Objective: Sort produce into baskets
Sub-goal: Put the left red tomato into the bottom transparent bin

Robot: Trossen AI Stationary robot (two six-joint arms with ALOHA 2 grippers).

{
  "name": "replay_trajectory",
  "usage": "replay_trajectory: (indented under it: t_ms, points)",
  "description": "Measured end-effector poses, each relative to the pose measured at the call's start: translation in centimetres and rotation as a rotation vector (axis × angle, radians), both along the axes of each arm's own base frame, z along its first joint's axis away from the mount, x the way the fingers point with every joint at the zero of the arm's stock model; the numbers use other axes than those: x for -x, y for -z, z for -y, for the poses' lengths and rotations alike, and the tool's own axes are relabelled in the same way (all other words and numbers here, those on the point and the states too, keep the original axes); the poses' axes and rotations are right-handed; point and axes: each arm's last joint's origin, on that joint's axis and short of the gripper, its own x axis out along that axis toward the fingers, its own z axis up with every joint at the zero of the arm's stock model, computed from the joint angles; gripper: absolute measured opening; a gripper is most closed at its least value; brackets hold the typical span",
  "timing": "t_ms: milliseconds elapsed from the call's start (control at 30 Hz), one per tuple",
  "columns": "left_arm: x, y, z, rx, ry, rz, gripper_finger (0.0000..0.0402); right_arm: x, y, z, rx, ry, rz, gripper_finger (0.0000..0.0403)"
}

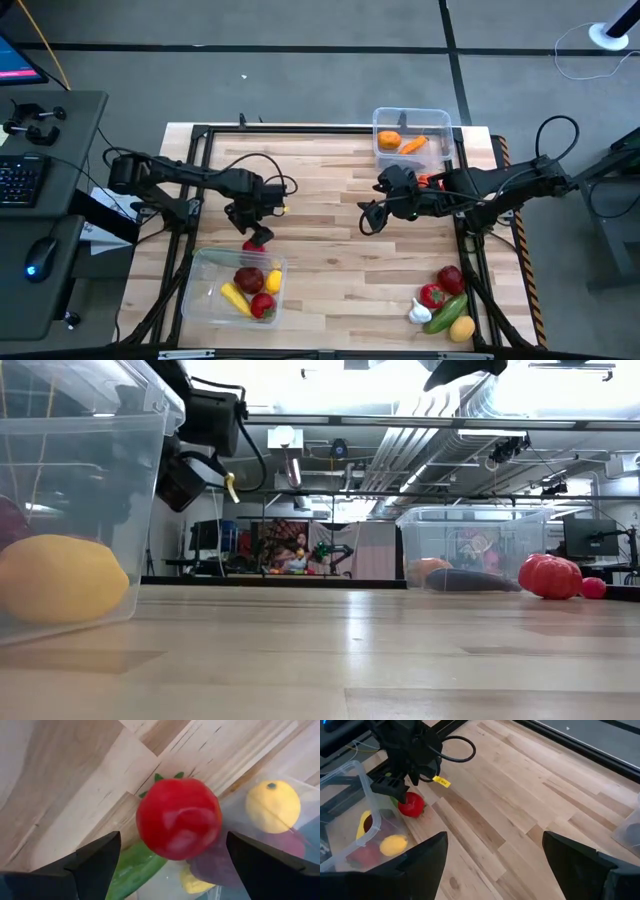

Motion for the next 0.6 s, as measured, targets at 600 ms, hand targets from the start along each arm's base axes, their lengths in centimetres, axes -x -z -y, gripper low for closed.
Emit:
replay_trajectory:
  t_ms: [600]
  points:
    - [-0.9, 1.6, 2.1, -0.046, 0.016, -0.052, 0.0351, 0.0, 0.0, 0.0, 0.010, -0.022, -0.010, 0.0316]
